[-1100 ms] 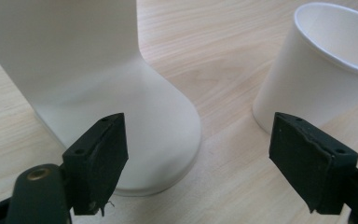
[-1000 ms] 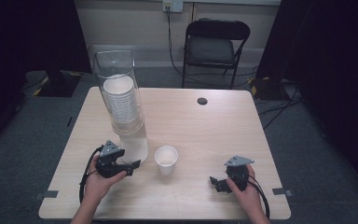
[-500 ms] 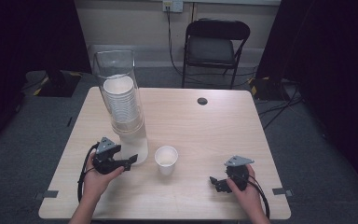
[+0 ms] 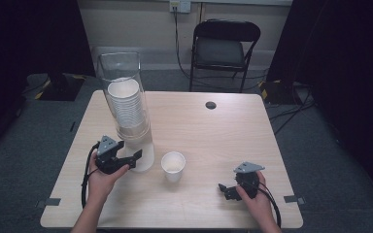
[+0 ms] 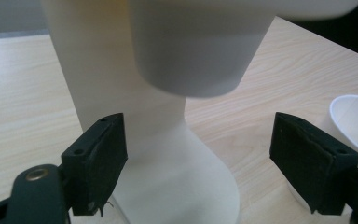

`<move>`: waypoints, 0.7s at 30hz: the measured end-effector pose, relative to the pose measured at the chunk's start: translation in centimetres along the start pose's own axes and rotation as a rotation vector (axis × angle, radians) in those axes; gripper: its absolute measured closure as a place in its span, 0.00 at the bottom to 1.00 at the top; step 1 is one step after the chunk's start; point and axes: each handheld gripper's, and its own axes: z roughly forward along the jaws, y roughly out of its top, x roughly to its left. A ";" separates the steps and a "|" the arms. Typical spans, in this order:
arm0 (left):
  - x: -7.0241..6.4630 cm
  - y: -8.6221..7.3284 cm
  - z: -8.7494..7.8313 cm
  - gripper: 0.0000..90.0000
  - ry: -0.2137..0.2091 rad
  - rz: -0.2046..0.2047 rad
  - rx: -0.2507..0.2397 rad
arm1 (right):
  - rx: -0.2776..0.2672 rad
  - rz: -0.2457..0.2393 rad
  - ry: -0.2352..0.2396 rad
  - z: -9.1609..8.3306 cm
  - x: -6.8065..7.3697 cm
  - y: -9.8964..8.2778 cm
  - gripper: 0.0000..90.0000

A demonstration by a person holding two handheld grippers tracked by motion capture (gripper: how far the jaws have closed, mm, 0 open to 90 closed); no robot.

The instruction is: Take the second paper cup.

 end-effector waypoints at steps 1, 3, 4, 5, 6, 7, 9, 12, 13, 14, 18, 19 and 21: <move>-0.1 0.1 0.0 0.20 -0.002 -0.007 -0.020 | -0.001 0.001 0.001 0.0 0.0 0.0 0.00; 0.0 0.4 0.1 0.20 0.004 -0.003 -0.015 | -0.001 0.000 0.001 0.0 0.0 0.0 0.00; -0.1 0.5 0.2 0.19 0.007 -0.007 -0.020 | -0.001 0.002 0.001 0.0 0.0 0.0 0.00; -0.1 0.5 0.3 0.18 0.004 -0.005 -0.021 | -0.001 0.002 0.001 0.0 0.0 0.0 0.00; -0.1 0.6 0.3 0.18 0.011 0.000 -0.019 | -0.001 0.002 0.001 0.0 0.0 0.0 0.00; -0.2 0.8 0.3 0.18 0.014 0.000 -0.029 | -0.001 0.001 0.001 0.0 0.0 0.0 0.00; -0.2 1.0 0.3 0.18 0.010 0.001 -0.048 | -0.001 0.001 0.001 0.0 0.0 0.0 0.00; -0.3 1.5 0.2 0.18 0.007 0.013 -0.079 | -0.002 0.003 0.002 0.0 0.0 0.0 0.00; -0.3 1.6 0.2 0.19 0.007 0.004 -0.086 | -0.001 0.003 0.003 0.0 0.0 0.0 0.00; -0.3 1.7 0.2 0.19 0.010 -0.002 -0.088 | -0.001 0.003 0.001 0.0 0.0 0.0 0.00; -0.4 2.0 0.2 0.19 0.021 0.013 -0.106 | -0.001 0.002 0.002 0.0 0.0 0.0 0.00; -0.5 2.0 0.3 0.21 0.016 0.010 -0.119 | -0.002 0.003 0.004 0.0 0.0 0.0 0.00; -0.6 2.1 0.1 0.24 0.032 0.028 -0.136 | -0.002 0.004 0.003 0.0 0.0 0.0 0.00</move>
